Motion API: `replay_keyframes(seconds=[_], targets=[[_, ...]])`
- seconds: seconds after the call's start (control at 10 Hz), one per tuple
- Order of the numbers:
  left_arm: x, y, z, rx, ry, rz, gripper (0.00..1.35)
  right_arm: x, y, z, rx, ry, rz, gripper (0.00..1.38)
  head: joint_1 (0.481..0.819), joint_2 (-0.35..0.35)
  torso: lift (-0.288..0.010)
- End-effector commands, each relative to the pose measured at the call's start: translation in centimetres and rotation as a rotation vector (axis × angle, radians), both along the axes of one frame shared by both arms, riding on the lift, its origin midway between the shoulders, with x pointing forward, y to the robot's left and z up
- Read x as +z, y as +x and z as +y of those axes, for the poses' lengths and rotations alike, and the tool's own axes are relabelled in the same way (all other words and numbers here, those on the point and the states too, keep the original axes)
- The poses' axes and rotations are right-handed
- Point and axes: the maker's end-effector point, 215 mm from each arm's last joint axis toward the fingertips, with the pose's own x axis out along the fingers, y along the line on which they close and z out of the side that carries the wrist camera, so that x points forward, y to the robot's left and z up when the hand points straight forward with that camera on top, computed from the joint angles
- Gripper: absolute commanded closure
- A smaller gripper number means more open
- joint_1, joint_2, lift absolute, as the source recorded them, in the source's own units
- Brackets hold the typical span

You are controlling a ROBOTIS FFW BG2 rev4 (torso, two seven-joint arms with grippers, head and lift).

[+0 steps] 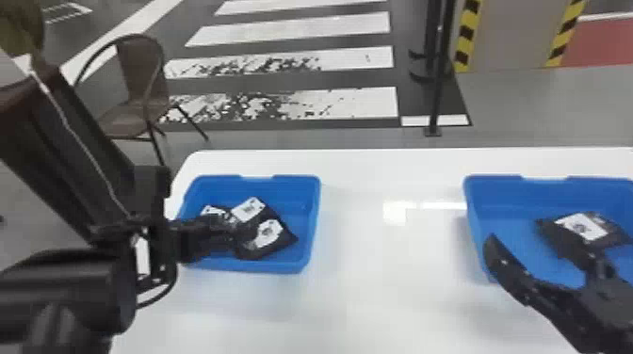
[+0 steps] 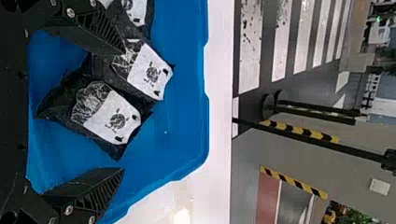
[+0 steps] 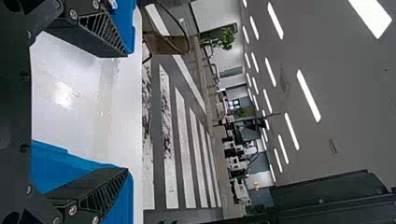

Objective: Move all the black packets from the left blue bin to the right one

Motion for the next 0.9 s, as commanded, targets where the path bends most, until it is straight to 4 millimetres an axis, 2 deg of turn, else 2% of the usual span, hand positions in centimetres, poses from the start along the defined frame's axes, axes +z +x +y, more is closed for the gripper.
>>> replay_keyframes(seconds=[0.0,0.1,0.3,0.8], targets=[[-0.6,1.8,-1.5,-0.03,0.017,0.023,0.15,-0.3,-0.1,1.1,0.019,0.022,0.01,0.16,0.695,0.191,-0.14],[-1.1,2.6,-2.2,-0.044,0.018,0.042,0.16,-0.2,-0.1,1.5,0.027,0.028,0.01,0.16,0.695,0.184,-0.14],[-1.9,2.7,-2.6,-0.047,0.067,0.102,0.16,-0.5,-0.2,1.7,0.033,0.039,0.019,0.16,0.695,0.177,-0.14],[-5.5,1.7,-3.1,-0.055,0.085,0.233,0.16,-1.0,-0.1,1.8,0.037,0.05,0.03,0.16,0.695,0.17,-0.14]])
